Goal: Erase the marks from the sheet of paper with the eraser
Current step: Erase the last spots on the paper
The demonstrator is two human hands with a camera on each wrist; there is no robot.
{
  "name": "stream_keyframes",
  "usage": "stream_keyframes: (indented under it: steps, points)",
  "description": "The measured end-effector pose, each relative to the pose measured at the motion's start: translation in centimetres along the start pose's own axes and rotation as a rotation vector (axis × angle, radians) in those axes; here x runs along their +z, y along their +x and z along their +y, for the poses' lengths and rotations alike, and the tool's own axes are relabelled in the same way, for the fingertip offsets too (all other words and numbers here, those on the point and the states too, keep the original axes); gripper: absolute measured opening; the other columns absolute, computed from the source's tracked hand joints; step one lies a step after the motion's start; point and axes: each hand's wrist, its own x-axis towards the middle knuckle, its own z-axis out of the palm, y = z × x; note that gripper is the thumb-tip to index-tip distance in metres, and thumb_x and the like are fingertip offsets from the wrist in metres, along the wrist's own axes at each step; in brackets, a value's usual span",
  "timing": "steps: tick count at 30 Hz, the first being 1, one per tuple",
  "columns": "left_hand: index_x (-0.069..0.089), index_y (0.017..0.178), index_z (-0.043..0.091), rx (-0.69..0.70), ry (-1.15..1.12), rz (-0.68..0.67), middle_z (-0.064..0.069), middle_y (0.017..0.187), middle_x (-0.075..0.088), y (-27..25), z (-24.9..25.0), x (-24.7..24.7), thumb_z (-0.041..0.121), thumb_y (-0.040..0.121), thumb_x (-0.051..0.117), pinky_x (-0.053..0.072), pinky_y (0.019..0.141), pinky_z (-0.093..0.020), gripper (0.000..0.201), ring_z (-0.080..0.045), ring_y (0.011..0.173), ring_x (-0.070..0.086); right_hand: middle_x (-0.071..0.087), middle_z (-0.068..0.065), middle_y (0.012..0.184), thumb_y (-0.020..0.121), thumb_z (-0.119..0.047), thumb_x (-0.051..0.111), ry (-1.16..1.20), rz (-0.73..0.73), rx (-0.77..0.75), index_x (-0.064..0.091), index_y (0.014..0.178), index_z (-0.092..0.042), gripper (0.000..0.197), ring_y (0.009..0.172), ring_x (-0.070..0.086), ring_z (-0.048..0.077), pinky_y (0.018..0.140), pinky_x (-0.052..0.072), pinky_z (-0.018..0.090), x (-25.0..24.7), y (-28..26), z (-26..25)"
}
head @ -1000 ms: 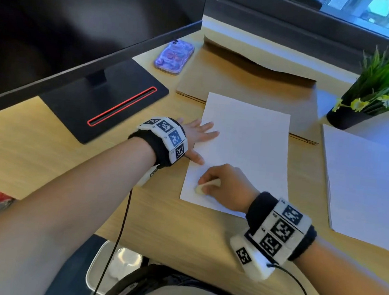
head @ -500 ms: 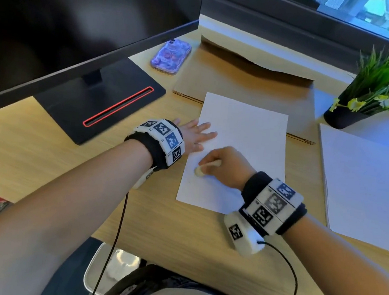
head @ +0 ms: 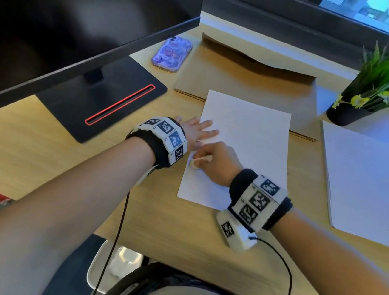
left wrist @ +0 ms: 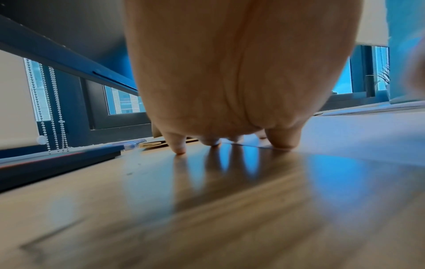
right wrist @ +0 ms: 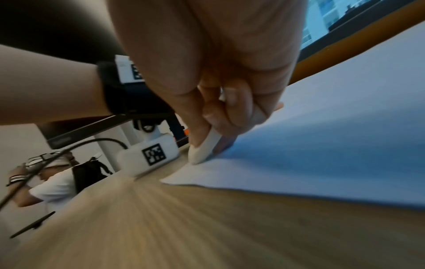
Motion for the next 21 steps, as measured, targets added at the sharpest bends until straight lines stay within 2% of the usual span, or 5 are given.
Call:
stream_keyframes:
  steps: [4, 9, 15, 19, 21]
  points:
    - [-0.008, 0.149, 0.035, 0.007, -0.008, -0.009, 0.007, 0.157, -0.018, 0.3, -0.3, 0.3, 0.033, 0.103, 0.022, 0.006, 0.115, -0.053, 0.055, -0.019, 0.146, -0.009, 0.064, 0.003, 0.114, 0.090, -0.014, 0.060, -0.107, -0.183, -0.086, 0.069, 0.105, -0.009, 0.018, 0.107, 0.056, 0.015, 0.079, 0.033, 0.013, 0.8, -2.3, 0.0]
    - [-0.007, 0.149, 0.035, 0.018, -0.018, -0.007, 0.005, 0.157, -0.017, -0.1, -0.1, 0.0, 0.020, 0.102, 0.026, 0.005, 0.114, -0.053, 0.059, -0.020, 0.146, -0.010, 0.064, 0.007, 0.115, 0.091, -0.013, 0.058, -0.044, -0.003, 0.017, 0.069, 0.105, -0.010, 0.018, 0.106, 0.057, 0.020, 0.081, 0.036, 0.020, -0.5, 0.5, -1.1]
    - [-0.010, 0.148, 0.036, -0.012, -0.007, -0.048, 0.004, 0.156, -0.021, 0.2, -0.2, -0.1, 0.035, 0.103, 0.023, 0.004, 0.115, -0.052, 0.056, -0.019, 0.145, -0.013, 0.063, 0.003, 0.115, 0.091, -0.012, 0.059, -0.109, -0.159, -0.059, 0.068, 0.107, -0.010, 0.019, 0.107, 0.055, 0.015, 0.080, 0.033, 0.015, 0.5, -1.8, -0.5]
    - [-0.008, 0.149, 0.036, -0.003, -0.004, -0.038, 0.003, 0.157, -0.020, 0.0, 0.0, -0.3, 0.028, 0.102, 0.030, 0.004, 0.115, -0.053, 0.061, -0.020, 0.145, -0.012, 0.063, 0.005, 0.118, 0.091, -0.012, 0.057, -0.041, -0.011, -0.004, 0.069, 0.105, -0.009, 0.019, 0.112, 0.055, 0.020, 0.086, 0.032, 0.018, -0.7, 0.2, -1.1]
    - [-0.007, 0.149, 0.035, -0.005, -0.004, -0.027, 0.002, 0.157, -0.019, 0.0, 0.0, -0.1, 0.030, 0.102, 0.027, 0.006, 0.115, -0.053, 0.059, -0.021, 0.145, -0.010, 0.064, 0.007, 0.115, 0.091, -0.011, 0.057, -0.043, 0.000, -0.002, 0.068, 0.104, -0.008, 0.017, 0.109, 0.057, 0.021, 0.087, 0.036, 0.020, -0.2, -0.2, -1.0]
